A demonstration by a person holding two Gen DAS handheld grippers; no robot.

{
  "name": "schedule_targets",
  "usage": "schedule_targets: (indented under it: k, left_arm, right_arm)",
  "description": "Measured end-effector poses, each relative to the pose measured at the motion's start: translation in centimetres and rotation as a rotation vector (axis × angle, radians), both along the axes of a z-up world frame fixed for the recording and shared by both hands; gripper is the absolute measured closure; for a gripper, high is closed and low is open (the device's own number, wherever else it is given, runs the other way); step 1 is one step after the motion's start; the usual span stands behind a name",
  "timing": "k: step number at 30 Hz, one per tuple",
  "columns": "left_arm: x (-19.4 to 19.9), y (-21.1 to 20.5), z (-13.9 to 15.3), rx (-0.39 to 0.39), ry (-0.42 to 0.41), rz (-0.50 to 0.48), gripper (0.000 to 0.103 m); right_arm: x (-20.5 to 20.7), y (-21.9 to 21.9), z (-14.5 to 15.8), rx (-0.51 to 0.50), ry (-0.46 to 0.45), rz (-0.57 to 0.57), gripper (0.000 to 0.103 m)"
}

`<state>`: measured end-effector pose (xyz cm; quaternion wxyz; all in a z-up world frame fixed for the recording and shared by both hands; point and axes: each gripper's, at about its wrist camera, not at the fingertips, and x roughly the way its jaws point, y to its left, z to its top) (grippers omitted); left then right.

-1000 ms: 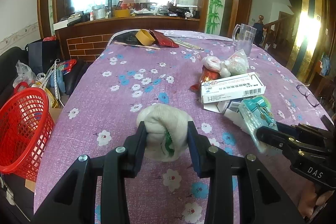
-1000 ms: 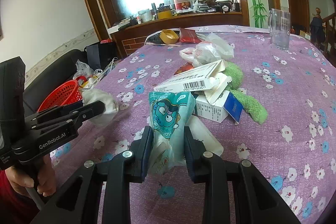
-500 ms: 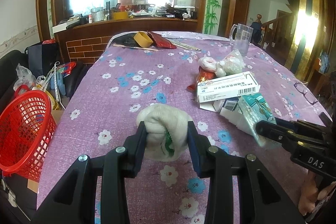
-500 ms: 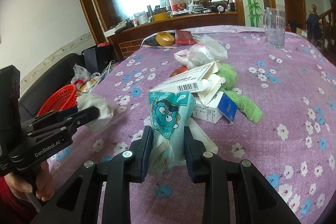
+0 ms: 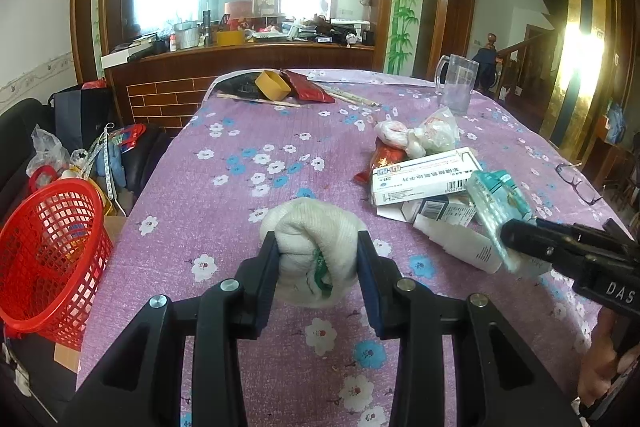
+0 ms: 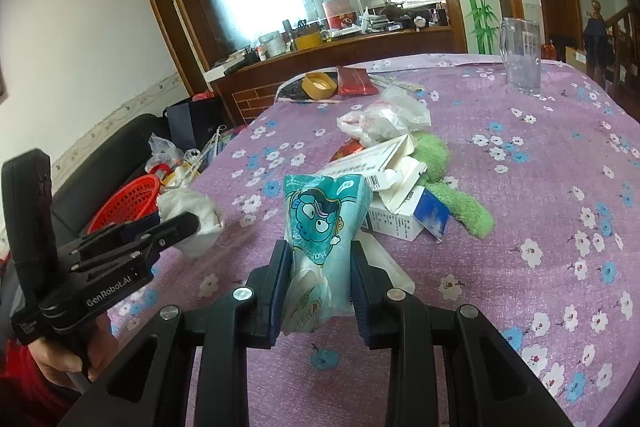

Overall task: Collect trash
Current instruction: 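Hold the sock in the left tool and the packet in the right tool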

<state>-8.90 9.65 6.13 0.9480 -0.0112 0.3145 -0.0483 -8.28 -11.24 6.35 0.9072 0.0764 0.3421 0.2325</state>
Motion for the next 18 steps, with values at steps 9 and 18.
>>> schedule_targets:
  k: [9, 18]
  left_arm:
    - [-0.4, 0.3, 0.4, 0.004, -0.007, 0.015, 0.067]
    - [-0.6, 1.3, 0.8, 0.000, -0.015, 0.033, 0.067]
  right_arm:
    - [0.1, -0.7, 0.2, -0.001, 0.000, -0.016, 0.072]
    - [0.4, 0.2, 0.5, -0.005, 0.011, 0.006, 0.072]
